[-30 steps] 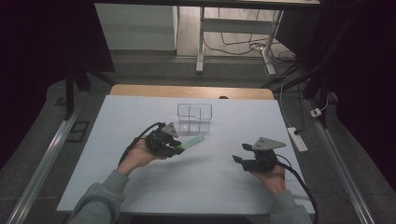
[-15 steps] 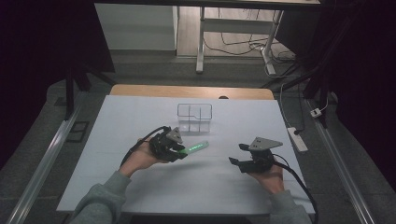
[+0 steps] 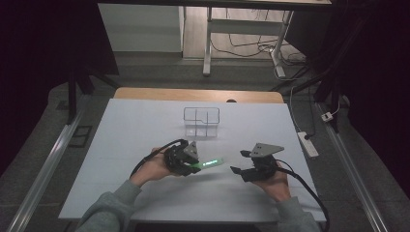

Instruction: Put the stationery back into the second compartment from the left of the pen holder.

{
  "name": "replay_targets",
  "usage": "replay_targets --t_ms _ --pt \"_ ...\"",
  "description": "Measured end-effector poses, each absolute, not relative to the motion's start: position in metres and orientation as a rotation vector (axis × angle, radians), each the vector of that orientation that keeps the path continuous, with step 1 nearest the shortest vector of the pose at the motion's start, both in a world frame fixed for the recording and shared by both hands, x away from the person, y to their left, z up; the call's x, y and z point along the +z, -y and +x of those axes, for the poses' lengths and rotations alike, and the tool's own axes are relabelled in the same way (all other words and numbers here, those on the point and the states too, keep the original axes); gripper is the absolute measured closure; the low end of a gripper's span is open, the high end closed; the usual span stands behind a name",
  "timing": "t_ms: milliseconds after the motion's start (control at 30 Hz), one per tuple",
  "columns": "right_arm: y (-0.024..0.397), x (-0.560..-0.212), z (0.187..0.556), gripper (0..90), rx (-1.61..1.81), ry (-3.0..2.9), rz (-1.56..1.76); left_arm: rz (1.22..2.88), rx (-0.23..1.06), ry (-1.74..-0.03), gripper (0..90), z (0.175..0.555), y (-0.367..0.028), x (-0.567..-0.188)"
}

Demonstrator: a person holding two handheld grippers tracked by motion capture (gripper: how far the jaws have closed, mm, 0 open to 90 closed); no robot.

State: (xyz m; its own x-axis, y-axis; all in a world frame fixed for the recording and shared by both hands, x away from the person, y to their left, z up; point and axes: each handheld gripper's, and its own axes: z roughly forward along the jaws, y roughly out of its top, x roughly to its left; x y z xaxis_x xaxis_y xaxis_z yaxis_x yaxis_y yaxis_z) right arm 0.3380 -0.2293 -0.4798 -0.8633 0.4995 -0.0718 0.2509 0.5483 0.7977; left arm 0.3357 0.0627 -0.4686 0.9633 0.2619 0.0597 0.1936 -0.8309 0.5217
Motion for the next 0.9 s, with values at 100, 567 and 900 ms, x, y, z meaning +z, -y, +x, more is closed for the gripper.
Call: replay_targets --t_ms 100,567,900 --pt "0.225 -0.479 0.337 27.5 1.216 -2.521 0.598 2.598 0.170 -0.307 67.1 0.334 -0.057 -0.472" --pt "0.192 -0.485 0.334 29.9 1.105 -2.673 0.445 2.662 0.178 -0.247 67.1 0.330 -0.038 -0.481" --pt "0.173 -0.492 0.333 40.6 0.969 -2.790 0.320 2.697 0.170 -0.192 67.0 0.327 -0.028 -0.484"
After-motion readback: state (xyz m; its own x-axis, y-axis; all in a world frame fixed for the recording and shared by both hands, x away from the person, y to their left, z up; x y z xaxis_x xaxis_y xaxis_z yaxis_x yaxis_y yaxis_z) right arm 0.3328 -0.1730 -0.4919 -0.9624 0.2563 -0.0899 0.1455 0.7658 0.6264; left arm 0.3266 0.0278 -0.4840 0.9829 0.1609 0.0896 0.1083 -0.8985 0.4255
